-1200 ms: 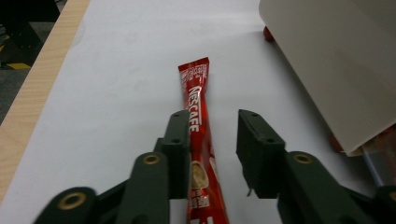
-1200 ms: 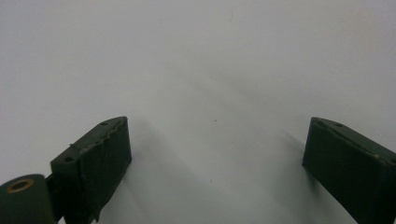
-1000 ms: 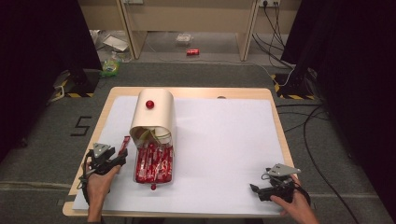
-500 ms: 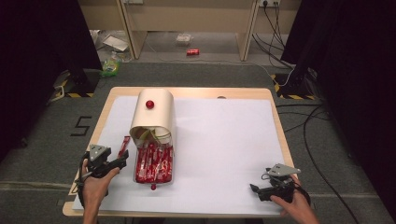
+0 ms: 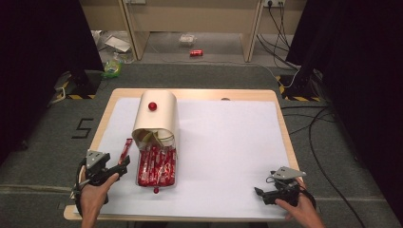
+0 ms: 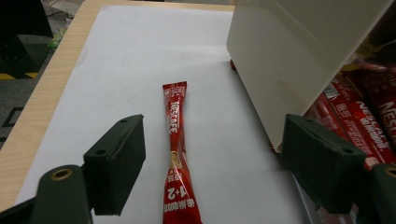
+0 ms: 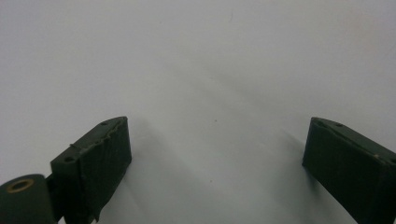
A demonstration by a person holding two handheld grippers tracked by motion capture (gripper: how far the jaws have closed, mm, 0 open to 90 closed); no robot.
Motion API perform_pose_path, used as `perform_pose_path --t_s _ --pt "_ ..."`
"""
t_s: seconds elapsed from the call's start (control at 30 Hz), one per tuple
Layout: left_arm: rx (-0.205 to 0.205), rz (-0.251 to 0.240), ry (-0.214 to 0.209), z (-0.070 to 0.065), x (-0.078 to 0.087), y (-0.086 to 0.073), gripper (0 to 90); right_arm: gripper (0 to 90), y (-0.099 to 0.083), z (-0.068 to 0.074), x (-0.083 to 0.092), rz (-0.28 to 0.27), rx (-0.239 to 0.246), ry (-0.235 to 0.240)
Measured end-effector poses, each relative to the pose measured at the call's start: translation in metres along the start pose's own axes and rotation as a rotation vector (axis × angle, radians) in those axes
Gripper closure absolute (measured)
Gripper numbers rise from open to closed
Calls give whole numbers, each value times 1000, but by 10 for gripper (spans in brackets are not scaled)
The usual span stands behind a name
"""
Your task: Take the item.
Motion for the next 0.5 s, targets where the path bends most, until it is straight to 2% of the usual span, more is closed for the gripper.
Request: perform_pose_path --t_s 0.37,0.5 --pt "-12 -1 -20 -11 12 -3 204 82 0 0 0 0 0 0" --pt "4 -2 -24 -12 17 -5 204 82 0 0 0 0 0 -1"
Point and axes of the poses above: each handheld gripper's, and its own axes: x roughly backward along the jaws, y roughly out of its top, z roughly to its left, the point moved 8 cm from there along -x, roughly forward along the jaws, and after that the axes turned 1 degree about -z, right-handed, at the moved point
